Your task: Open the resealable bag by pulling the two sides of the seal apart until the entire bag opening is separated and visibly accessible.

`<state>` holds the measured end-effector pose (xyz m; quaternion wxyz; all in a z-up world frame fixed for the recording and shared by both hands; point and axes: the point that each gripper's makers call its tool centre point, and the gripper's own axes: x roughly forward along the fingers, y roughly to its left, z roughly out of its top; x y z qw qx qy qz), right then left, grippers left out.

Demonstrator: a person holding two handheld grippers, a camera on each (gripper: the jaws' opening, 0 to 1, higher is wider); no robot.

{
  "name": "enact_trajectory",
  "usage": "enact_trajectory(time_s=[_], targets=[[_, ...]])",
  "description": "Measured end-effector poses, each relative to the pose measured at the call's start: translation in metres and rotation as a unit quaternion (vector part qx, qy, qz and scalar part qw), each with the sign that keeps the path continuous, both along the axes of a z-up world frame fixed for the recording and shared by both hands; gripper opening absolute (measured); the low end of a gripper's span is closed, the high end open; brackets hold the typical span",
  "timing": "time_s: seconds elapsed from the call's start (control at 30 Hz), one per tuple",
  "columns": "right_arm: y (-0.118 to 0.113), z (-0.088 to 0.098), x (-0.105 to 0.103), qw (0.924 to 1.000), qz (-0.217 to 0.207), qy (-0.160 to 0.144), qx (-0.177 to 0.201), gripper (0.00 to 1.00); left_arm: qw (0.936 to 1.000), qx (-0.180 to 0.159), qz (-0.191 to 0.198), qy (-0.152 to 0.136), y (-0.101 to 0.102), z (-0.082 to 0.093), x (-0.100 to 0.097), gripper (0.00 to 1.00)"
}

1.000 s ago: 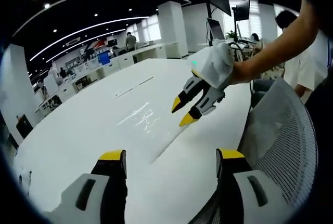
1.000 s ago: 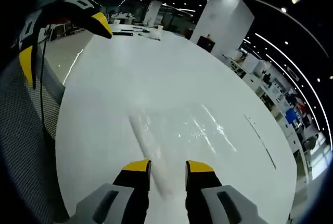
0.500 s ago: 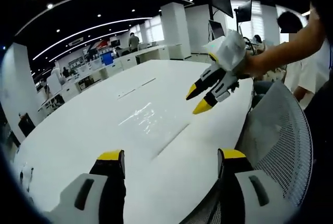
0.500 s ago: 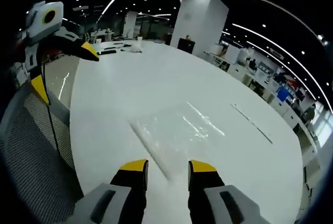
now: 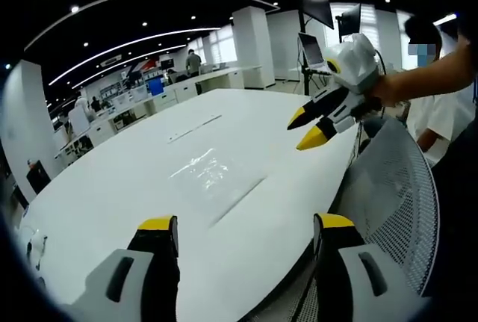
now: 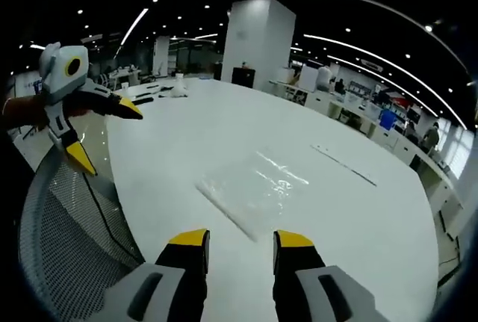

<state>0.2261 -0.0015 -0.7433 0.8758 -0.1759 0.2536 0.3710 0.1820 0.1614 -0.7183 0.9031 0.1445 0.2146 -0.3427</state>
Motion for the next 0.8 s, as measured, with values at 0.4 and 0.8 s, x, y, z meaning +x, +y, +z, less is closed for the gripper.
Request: enact_trajectory(time_s=[0.4, 0.8], targets=[[-0.012, 0.018, -0.022, 0.9973, -0.050, 0.006, 0.054, 0.36, 0.9989, -0.037, 0.028, 0.000, 0.005, 0.008, -0.002, 0.76], [-0.017, 0.027, -0.032, 0.9935, -0.077, 0.010, 0.083, 0.42, 0.9986, -0.036, 0.037, 0.005, 0.008, 0.006, -0.004, 0.76]])
